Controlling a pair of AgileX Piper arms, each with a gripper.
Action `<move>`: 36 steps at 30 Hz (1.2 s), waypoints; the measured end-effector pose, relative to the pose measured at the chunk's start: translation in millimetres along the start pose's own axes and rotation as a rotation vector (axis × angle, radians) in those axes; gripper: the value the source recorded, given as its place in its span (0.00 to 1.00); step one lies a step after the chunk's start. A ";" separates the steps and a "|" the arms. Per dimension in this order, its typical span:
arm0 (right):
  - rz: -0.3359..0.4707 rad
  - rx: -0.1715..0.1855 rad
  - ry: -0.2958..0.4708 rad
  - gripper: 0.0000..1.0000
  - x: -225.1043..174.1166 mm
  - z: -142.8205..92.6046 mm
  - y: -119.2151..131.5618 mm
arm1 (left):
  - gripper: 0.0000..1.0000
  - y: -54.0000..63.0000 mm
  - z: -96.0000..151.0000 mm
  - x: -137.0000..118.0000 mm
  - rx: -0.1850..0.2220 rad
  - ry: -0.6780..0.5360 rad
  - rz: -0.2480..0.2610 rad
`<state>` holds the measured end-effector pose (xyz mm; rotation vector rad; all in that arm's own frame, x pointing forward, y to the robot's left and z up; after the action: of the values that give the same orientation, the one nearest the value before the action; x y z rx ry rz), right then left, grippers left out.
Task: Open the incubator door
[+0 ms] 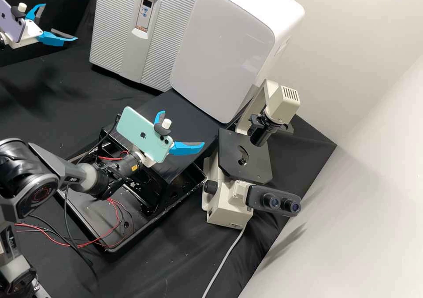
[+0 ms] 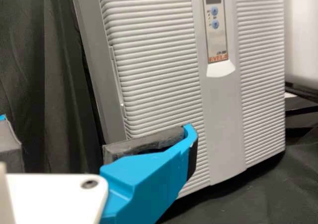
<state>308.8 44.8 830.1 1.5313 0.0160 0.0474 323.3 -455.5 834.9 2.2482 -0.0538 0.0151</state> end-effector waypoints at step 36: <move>0.000 0.000 0.000 1.00 0.0 0.0 0.0 | 1.00 9.9 -24.6 152.1 -0.151 -0.446 -0.035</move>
<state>308.8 44.8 830.1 1.5313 0.0160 0.0474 475.0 -447.7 862.5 2.0619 -0.2463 -0.4931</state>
